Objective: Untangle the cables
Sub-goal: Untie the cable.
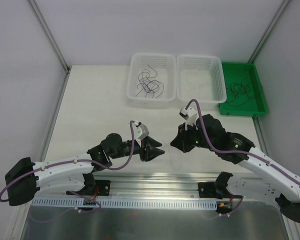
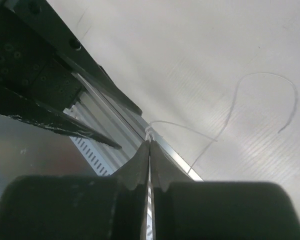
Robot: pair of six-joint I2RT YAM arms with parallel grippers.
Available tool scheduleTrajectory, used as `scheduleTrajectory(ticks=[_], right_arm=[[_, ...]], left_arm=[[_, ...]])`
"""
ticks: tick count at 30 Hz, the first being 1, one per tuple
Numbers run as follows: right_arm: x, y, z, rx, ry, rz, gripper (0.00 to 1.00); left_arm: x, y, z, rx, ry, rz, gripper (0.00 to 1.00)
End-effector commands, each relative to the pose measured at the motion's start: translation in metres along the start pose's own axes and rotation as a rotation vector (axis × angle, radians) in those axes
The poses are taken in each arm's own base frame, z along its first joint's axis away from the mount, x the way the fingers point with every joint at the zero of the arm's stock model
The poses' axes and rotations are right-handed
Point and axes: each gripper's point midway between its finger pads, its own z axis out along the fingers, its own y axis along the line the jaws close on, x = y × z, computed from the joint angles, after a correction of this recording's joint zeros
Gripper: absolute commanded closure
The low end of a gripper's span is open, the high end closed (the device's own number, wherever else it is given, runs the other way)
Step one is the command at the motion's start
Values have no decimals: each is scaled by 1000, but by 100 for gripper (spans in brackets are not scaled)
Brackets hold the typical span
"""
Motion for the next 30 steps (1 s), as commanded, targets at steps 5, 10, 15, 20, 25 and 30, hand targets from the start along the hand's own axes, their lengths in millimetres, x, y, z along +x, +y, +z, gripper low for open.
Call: scheduleTrajectory(ticks=[5,10,15,20,25,30], right_arm=[[-3,19,-17,-138,52,-227,99],[5,35,-16,-261,102,-300,99],[10,48,-17,-355,125,-350,99],[7,50,-18,-369,116,-376,99],[7,48,-16,-364,119,-382,99],[7,50,-15,-371,122,-385,99]], left_arm=[[-19,-12,-20,40,13,151,41],[-37,-23,-16,100,18,243,38],[-30,-31,-4,188,71,317,37],[-34,-40,0,252,81,350,46],[-29,-44,1,286,100,337,55],[-28,-47,4,301,110,323,66]])
